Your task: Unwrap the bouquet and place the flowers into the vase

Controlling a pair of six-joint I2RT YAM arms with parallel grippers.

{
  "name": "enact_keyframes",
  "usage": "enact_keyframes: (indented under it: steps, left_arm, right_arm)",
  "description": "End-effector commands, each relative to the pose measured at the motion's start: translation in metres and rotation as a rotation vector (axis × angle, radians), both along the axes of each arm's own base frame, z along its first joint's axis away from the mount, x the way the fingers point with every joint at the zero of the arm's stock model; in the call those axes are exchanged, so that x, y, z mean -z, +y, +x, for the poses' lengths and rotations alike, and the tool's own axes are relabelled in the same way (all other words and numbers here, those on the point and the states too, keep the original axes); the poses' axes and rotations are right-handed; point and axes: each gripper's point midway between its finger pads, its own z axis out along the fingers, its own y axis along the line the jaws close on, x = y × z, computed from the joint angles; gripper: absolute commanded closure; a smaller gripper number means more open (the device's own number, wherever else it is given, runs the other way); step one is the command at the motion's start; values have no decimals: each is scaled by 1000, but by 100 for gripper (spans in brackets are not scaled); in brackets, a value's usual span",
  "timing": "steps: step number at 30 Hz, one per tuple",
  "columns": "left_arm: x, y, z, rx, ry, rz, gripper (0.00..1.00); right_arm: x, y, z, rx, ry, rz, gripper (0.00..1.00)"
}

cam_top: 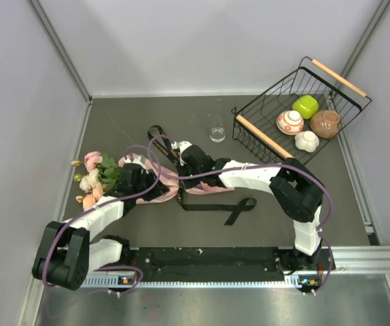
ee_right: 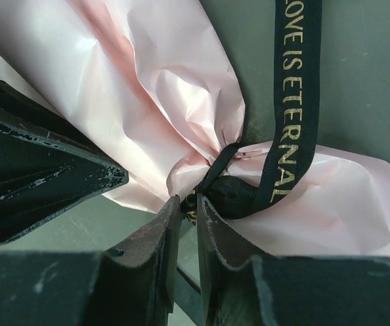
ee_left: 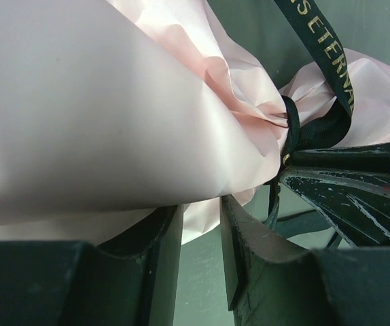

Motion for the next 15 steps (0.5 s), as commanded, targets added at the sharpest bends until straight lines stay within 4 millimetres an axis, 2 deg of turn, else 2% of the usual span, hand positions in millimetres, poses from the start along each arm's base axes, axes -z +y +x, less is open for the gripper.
enact_keyframes:
  steps: [1, 2, 4, 9, 15]
  left_arm:
    - [-5, 3, 9, -6, -38, 16, 66]
    - [-5, 3, 10, -6, -39, 16, 66]
    - [-7, 1, 8, 4, -39, 4, 66]
    - [-27, -12, 2, 65, -82, -67, 64]
    - [-73, -15, -3, 76, -198, -125, 56]
  right_arm:
    - [-6, 5, -8, -32, -17, 13, 85]
    - [-4, 4, -8, -34, -15, 10, 92]
    - [-6, 4, -8, -30, -20, 14, 100]
    - [-11, 4, -5, -24, -36, 24, 100]
    - [-14, 7, -5, -23, -38, 40, 100]
